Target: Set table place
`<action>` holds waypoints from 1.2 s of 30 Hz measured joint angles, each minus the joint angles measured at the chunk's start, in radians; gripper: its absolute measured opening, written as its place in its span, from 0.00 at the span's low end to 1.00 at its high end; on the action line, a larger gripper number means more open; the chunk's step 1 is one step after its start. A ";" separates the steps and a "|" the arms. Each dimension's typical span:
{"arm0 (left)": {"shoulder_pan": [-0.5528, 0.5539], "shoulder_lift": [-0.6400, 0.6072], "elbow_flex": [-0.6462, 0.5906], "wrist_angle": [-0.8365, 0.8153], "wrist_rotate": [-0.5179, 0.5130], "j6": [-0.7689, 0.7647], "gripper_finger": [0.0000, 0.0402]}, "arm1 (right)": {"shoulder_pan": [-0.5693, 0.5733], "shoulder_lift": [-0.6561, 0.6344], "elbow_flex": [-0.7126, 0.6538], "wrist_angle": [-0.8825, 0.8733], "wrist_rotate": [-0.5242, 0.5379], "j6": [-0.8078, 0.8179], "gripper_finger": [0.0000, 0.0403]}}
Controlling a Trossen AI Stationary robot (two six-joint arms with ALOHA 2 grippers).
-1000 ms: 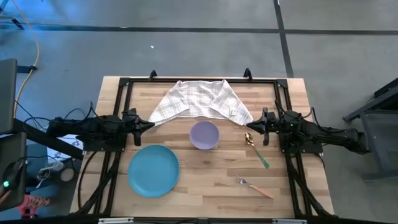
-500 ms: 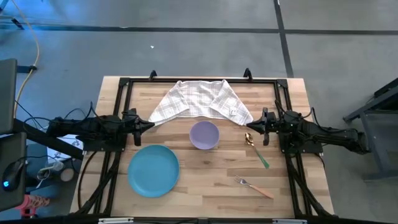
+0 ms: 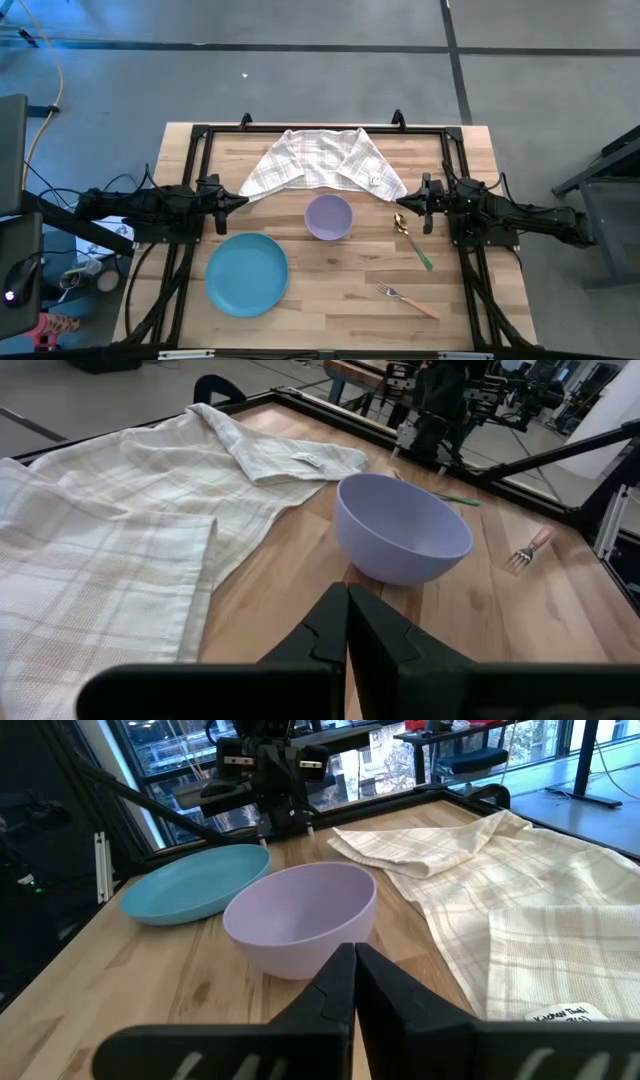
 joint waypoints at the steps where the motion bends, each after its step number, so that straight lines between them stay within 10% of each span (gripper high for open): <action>1: 0.000 0.000 0.000 0.005 -0.005 0.000 0.00 | 0.000 0.000 0.000 0.000 0.000 0.000 0.00; 22: 0.000 0.000 0.000 0.080 -0.029 -0.212 0.00 | 0.000 0.000 0.000 0.000 0.000 0.000 0.00; 36: -0.002 0.144 0.081 0.651 0.166 -0.253 0.00 | 0.000 0.000 0.000 0.001 0.000 0.000 0.00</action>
